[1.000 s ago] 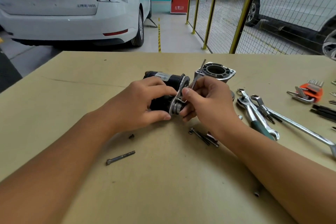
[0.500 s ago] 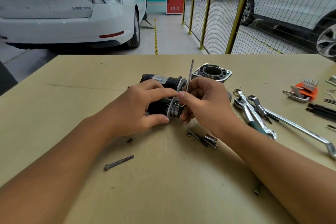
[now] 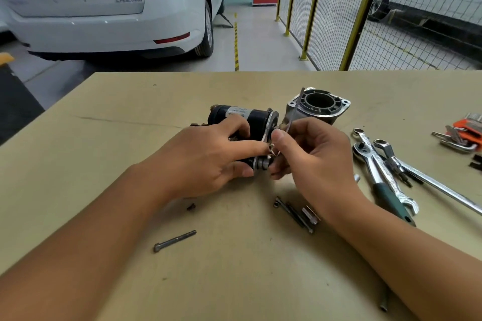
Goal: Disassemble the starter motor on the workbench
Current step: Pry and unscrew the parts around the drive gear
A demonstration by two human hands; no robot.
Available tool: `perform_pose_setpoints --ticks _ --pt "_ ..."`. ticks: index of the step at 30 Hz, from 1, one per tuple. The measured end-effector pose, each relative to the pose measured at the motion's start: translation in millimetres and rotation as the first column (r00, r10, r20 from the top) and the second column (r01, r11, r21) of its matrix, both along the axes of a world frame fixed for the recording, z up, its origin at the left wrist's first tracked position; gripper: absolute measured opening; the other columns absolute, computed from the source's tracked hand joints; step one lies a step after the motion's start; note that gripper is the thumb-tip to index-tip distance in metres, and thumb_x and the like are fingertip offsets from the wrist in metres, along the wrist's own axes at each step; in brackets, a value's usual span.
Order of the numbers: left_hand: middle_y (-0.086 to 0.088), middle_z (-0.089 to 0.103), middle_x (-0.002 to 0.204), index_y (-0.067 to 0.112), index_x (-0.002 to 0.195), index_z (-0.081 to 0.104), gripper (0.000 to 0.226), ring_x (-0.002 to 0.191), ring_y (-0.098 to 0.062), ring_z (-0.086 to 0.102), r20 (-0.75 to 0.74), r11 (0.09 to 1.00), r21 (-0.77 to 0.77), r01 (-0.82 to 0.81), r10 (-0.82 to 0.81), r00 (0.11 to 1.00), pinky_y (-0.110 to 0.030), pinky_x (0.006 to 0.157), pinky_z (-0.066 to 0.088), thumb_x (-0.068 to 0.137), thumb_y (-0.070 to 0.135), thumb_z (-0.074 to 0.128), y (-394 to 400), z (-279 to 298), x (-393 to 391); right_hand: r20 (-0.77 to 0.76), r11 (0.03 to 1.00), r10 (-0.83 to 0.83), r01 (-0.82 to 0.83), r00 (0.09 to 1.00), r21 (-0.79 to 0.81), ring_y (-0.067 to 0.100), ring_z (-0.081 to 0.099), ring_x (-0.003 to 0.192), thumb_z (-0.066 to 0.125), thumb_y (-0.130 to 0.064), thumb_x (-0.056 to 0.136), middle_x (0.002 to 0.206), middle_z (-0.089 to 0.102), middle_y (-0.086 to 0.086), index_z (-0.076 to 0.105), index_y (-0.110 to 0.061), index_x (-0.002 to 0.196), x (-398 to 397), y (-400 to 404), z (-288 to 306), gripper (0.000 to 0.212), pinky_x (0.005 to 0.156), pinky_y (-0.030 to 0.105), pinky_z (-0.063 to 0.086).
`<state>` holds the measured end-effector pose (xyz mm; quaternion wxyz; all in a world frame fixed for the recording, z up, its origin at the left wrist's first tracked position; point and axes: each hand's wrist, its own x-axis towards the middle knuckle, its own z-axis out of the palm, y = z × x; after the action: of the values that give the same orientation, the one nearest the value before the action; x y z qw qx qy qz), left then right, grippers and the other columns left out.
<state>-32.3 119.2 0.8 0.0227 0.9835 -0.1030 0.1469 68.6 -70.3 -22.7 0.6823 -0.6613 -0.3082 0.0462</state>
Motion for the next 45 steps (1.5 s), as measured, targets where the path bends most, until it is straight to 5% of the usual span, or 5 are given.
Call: perform_pose_setpoints --ticks 5,10,23,36,45 --pt "-0.014 0.056 0.117 0.023 0.128 0.070 0.041 0.064 -0.025 0.050 -0.009 0.998 -0.025 0.065 -0.065 0.998 -0.036 0.055 0.051 0.098 0.045 0.052 -7 3 4 -0.183 0.998 0.029 -0.019 0.983 0.055 0.030 0.072 0.057 0.060 -0.016 0.102 0.072 0.068 0.011 0.062 -0.009 0.091 7 -2 3 0.013 0.052 0.041 0.061" --pt "-0.017 0.057 0.116 0.021 0.130 0.070 0.046 0.067 -0.034 0.058 -0.011 0.997 -0.049 0.066 -0.067 0.998 -0.043 0.057 0.055 0.088 0.035 0.083 -7 3 5 -0.318 0.994 0.110 -0.101 0.942 0.047 0.033 0.076 0.069 0.067 0.003 0.093 0.079 0.071 0.019 0.064 -0.004 0.098 13 -11 3 0.009 0.060 0.034 0.062" --pt "-0.011 0.056 0.116 0.029 0.132 0.061 0.044 0.075 -0.028 0.057 0.122 0.987 -0.082 0.135 -0.124 0.985 -0.043 0.062 0.056 0.092 0.043 0.075 5 -14 6 -0.013 0.974 0.118 -0.118 0.993 -0.193 0.023 0.067 0.048 0.072 0.002 0.090 0.065 0.072 0.008 0.071 -0.013 0.089 22 -4 11 0.015 0.046 0.034 0.056" --pt "-0.009 0.056 0.115 0.020 0.137 0.068 0.053 0.084 -0.027 0.058 0.114 0.986 -0.117 0.120 -0.106 0.988 -0.043 0.069 0.055 0.089 0.041 0.076 4 -16 8 -0.141 0.974 0.123 -0.147 0.982 -0.175 0.029 0.070 0.050 0.074 0.002 0.088 0.062 0.070 0.012 0.068 -0.004 0.087 22 0 15 0.009 0.046 0.033 0.054" --pt "-0.001 0.061 0.116 0.016 0.134 0.068 0.062 0.098 -0.002 0.057 0.146 0.963 -0.247 0.105 -0.071 0.987 -0.016 0.087 0.044 0.081 0.043 0.085 6 -17 10 -0.110 0.980 0.077 -0.095 0.991 -0.172 0.029 0.070 0.050 0.074 0.001 0.088 0.060 0.069 0.012 0.068 -0.004 0.085 19 2 14 0.008 0.048 0.037 0.057"
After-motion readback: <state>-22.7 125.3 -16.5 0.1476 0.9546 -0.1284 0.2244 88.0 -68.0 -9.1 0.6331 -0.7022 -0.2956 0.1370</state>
